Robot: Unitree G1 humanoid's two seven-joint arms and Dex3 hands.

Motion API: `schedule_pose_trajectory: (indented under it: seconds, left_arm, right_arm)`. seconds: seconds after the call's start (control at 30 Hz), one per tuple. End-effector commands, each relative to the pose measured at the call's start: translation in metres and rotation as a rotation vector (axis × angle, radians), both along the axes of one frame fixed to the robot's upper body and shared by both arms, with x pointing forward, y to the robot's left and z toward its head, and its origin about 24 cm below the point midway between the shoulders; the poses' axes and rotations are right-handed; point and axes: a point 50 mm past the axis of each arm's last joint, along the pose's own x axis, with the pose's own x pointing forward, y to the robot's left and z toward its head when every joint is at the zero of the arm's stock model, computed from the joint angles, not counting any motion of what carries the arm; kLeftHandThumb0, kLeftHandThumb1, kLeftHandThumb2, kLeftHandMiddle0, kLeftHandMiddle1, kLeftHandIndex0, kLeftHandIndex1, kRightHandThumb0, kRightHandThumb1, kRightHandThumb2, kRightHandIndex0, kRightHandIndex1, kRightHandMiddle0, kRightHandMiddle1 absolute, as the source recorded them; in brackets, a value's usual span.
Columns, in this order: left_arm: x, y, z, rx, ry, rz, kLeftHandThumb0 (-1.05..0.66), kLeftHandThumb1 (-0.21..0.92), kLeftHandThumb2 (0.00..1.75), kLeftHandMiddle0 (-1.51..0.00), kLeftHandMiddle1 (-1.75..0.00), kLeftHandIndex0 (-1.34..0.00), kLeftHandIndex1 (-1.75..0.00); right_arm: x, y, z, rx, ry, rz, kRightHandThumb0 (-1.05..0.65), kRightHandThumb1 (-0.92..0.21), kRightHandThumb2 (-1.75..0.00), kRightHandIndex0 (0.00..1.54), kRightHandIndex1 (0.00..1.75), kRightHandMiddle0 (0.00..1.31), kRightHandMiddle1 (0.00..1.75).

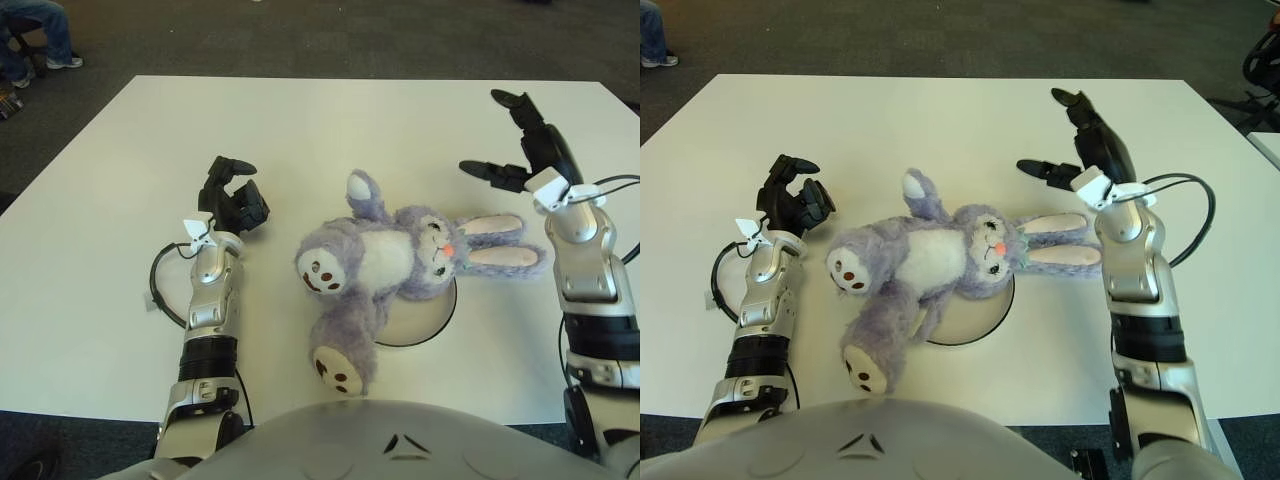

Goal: Put the doll into the plate.

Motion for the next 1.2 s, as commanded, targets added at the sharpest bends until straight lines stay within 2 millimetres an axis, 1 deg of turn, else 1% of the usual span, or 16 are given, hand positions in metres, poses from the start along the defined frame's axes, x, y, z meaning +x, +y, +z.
schedule_pose_trajectory:
  seconds: [0.0,0.03,0.13,0.2,0.23,0.27,0.33,0.37,0.43,0.57,0.63,0.73,0.9,1.0,1.03,1.17]
  left_arm:
    - [-0.002,0.003,-0.003,-0.001,0.016,0.008,-0.45,0.42,1.19,-1.11,-1.75,-0.53,-1.75]
    - [-0.002,0.003,-0.003,-0.002,0.016,0.008,-0.45,0.42,1.19,-1.11,-1.75,-0.53,-1.75]
    - [-0.002,0.004,-0.003,-0.001,0.018,0.009,-0.45,0.42,1.19,-1.11,-1.75,-0.53,-1.75]
    - [-0.002,0.004,-0.002,0.001,0.019,0.01,-0.45,0.42,1.19,-1.11,-1.75,-0.53,-1.75]
    - [-0.002,0.004,-0.002,0.004,0.019,0.011,-0.45,0.42,1.19,-1.11,-1.75,-0.53,-1.75]
    - [-0.002,0.004,-0.002,0.006,0.019,0.012,-0.45,0.42,1.19,-1.11,-1.75,-0.53,-1.75]
    - [-0.002,0.004,-0.002,0.009,0.019,0.013,-0.45,0.42,1.19,-1.11,-1.75,-0.53,-1.75]
    - [-0.002,0.004,-0.002,0.01,0.018,0.013,-0.45,0.42,1.19,-1.11,-1.75,-0.53,-1.75]
    - [-0.003,0.005,-0.002,0.011,0.012,0.014,-0.45,0.41,1.19,-1.11,-1.75,-0.53,-1.75]
    - [-0.003,0.005,-0.002,0.012,0.007,0.017,-0.45,0.41,1.2,-1.11,-1.75,-0.53,-1.75]
    - [-0.003,0.006,-0.002,0.012,0.008,0.018,-0.45,0.41,1.2,-1.11,-1.75,-0.53,-1.75]
    - [-0.003,0.007,-0.002,0.012,0.011,0.02,-0.45,0.42,1.19,-1.11,-1.75,-0.53,-1.75]
    - [-0.004,0.009,-0.002,0.028,0.012,0.029,-0.44,0.44,1.17,-1.1,-1.75,-0.52,-1.75]
    - [-0.004,0.009,-0.002,0.038,0.014,0.034,-0.44,0.44,1.16,-1.1,-1.75,-0.51,-1.75]
    - [-0.004,0.01,-0.002,0.04,0.015,0.035,-0.44,0.44,1.16,-1.1,-1.75,-0.51,-1.75]
    - [-0.004,0.01,-0.002,0.041,0.017,0.038,-0.44,0.45,1.15,-1.1,-1.75,-0.51,-1.75]
  right_arm:
    - [0.005,-0.003,0.004,0.031,-0.036,-0.052,-0.83,-0.92,-0.24,0.18,0.07,0.0,0.54]
    - [0.005,-0.003,0.005,0.046,-0.044,-0.058,-0.82,-0.92,-0.24,0.19,0.08,0.0,0.56]
    - [0.005,-0.001,0.006,0.106,-0.068,-0.057,-0.75,-0.92,-0.29,0.24,0.18,0.0,0.87]
    - [0.005,-0.001,0.006,0.137,-0.076,-0.051,-0.66,-0.88,-0.4,0.16,0.63,0.0,1.23]
    - [0.005,-0.002,0.006,0.164,-0.078,-0.042,-0.63,-0.86,-0.46,0.12,0.79,0.0,1.33]
    - [0.004,-0.006,0.003,0.196,-0.074,-0.033,-0.58,-0.87,-0.47,0.12,0.89,0.04,1.41]
    - [0.004,-0.011,0.0,0.233,-0.072,-0.023,-0.44,-0.9,-0.49,0.11,1.18,0.13,1.61]
    - [0.008,-0.028,-0.012,0.275,-0.043,-0.031,-0.42,-0.91,-0.49,0.11,1.22,0.15,1.64]
    - [0.018,-0.057,-0.031,0.399,-0.003,-0.059,-0.39,-0.84,-0.61,0.14,1.36,0.22,1.7]
    - [0.023,-0.06,-0.037,0.541,-0.02,-0.051,-0.38,-0.75,-0.74,0.18,1.48,0.29,1.73]
    - [0.026,-0.061,-0.038,0.607,-0.026,-0.049,-0.16,-0.71,-0.79,0.26,1.5,0.33,1.74]
    - [0.028,-0.061,-0.039,0.658,-0.034,-0.04,-0.06,-0.65,-0.85,0.31,1.53,0.36,1.74]
    - [0.034,-0.068,-0.04,0.74,-0.042,-0.055,-0.01,-0.57,-0.95,0.36,1.56,0.41,1.75]
    - [0.036,-0.073,-0.041,0.799,-0.045,-0.068,-0.01,-0.49,-1.05,0.44,1.54,0.44,1.75]
    - [0.037,-0.073,-0.042,0.817,-0.047,-0.068,-0.01,-0.4,-1.14,0.54,1.52,0.48,1.75]
    - [0.038,-0.077,-0.045,0.883,-0.055,-0.084,-0.01,-0.17,-1.4,0.76,1.5,0.58,1.75]
